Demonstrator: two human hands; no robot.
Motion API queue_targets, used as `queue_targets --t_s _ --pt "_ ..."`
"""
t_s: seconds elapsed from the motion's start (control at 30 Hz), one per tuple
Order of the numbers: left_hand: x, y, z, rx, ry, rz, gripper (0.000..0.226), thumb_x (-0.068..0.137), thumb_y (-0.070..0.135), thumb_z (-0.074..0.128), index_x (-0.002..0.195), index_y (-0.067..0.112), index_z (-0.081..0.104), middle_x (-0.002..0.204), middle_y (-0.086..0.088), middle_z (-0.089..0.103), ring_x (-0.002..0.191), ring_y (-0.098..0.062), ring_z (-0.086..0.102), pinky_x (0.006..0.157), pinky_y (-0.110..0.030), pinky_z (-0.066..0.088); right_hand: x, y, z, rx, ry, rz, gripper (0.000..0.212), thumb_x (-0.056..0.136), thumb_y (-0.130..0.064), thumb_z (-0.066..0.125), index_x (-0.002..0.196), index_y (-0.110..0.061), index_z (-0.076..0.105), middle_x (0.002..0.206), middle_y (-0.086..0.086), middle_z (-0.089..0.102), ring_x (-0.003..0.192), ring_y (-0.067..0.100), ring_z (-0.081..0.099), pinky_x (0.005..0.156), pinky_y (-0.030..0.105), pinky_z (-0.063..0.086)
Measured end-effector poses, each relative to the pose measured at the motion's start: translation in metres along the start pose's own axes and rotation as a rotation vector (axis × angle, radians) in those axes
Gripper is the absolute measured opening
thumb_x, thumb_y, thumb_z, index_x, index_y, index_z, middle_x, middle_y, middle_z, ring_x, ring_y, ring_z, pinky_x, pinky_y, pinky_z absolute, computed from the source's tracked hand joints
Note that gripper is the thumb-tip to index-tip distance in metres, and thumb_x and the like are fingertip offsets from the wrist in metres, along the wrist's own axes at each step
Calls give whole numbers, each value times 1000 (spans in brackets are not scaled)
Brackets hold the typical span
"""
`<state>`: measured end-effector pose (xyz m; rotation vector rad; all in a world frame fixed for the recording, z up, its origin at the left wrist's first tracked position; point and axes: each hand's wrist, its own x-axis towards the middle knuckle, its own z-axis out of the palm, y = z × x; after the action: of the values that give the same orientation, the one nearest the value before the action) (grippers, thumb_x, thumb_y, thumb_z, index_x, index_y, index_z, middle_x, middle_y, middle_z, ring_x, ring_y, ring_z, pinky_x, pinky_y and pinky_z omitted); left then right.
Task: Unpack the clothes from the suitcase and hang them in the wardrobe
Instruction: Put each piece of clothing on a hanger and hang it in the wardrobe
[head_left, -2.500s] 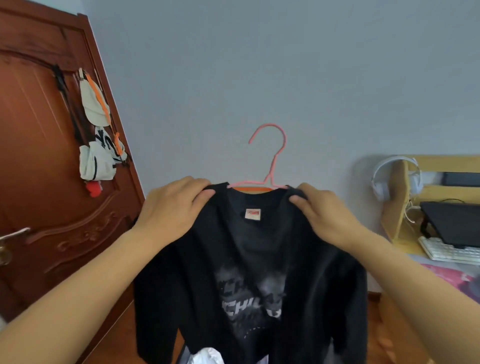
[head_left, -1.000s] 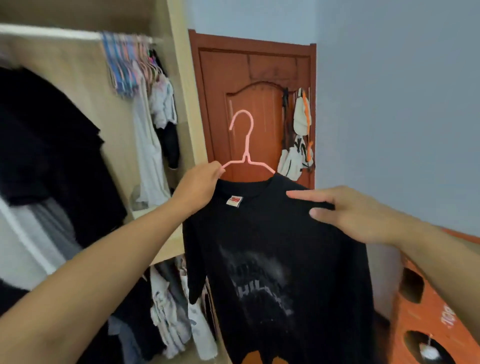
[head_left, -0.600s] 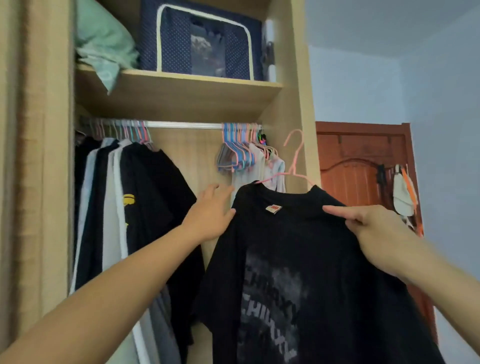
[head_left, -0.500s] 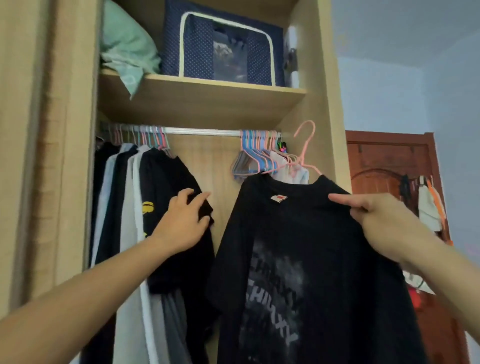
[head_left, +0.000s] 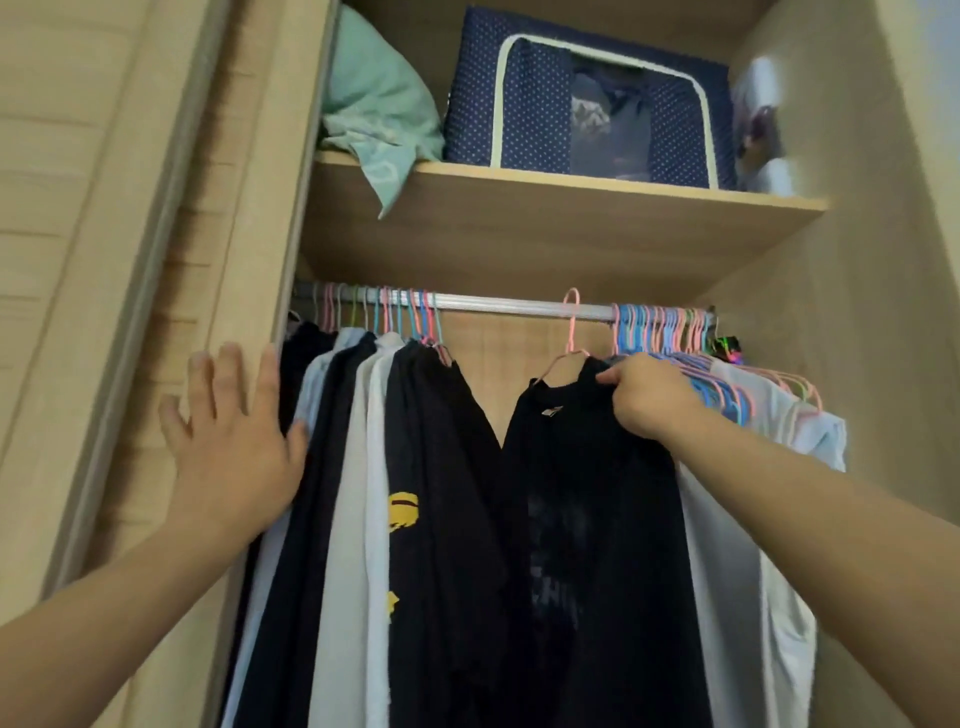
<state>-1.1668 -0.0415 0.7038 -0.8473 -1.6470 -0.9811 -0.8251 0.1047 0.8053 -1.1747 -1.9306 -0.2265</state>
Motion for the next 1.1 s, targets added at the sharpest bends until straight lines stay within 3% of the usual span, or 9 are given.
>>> queue_targets --t_s 0.2,0.43,0.53,0.6,0.7,0.87,1.0,1.07,1.1 --pt "2 -8 18 -7 181 -26 73 87 24 43 154 1 27 158 -23 32 152 -38 22 111 -62 29 90 -51 26 -45 59 -23 37 94 -5 47 126 -12 65 128 12 64 113 32 61 94 37 52" --pt "3 -13 25 39 217 -17 72 87 22 42 154 1 27 159 -20 32 152 -37 21 108 -62 32 100 -66 78 145 -140 13 36 99 -5 45 133 1 55 131 13 58 121 34 56 99 34 47" --pt "3 -12 25 40 226 -5 73 86 21 43 154 0 27 159 -21 31 153 -36 20 109 -60 31 88 -60 87 378 -36 91 15 102 -15 48 106 -2 54 96 10 56 92 32 57 79 33 47" --pt "2 -12 26 42 228 -6 74 85 20 43 154 0 27 159 -21 31 153 -37 20 109 -60 31 84 -67 94 522 -105 135 23 102 -14 48 112 5 55 101 14 60 90 28 58 71 32 48" --pt "2 -11 26 52 224 -11 72 87 19 41 154 -1 26 159 -21 31 153 -37 20 108 -61 31 80 -106 99 544 -176 57 32 101 -12 46 129 1 54 118 18 61 105 34 60 81 36 53" --pt "1 -11 25 92 207 -7 70 89 18 40 154 -3 26 158 -24 33 152 -39 22 108 -62 33 86 -181 101 552 -346 -126 40 91 -19 50 127 -3 55 115 18 65 98 39 66 88 52 58" --pt "1 -11 20 127 165 11 68 91 19 35 154 -5 23 157 -27 31 151 -42 21 108 -64 33 56 -148 96 918 -555 -144 33 101 -35 50 126 -16 60 118 5 69 108 20 66 94 38 55" --pt "-1 -10 20 139 147 8 69 90 19 33 153 -7 22 157 -29 30 151 -44 21 107 -65 33 54 -107 99 836 -408 -174 34 105 -37 43 120 -14 64 114 5 69 106 21 64 88 34 52" --pt "-2 -9 19 147 137 7 69 90 18 33 153 -7 21 156 -30 30 150 -45 21 107 -66 33 58 -83 100 577 -208 -190 33 104 -33 44 113 -11 66 109 9 68 104 26 63 83 35 50"
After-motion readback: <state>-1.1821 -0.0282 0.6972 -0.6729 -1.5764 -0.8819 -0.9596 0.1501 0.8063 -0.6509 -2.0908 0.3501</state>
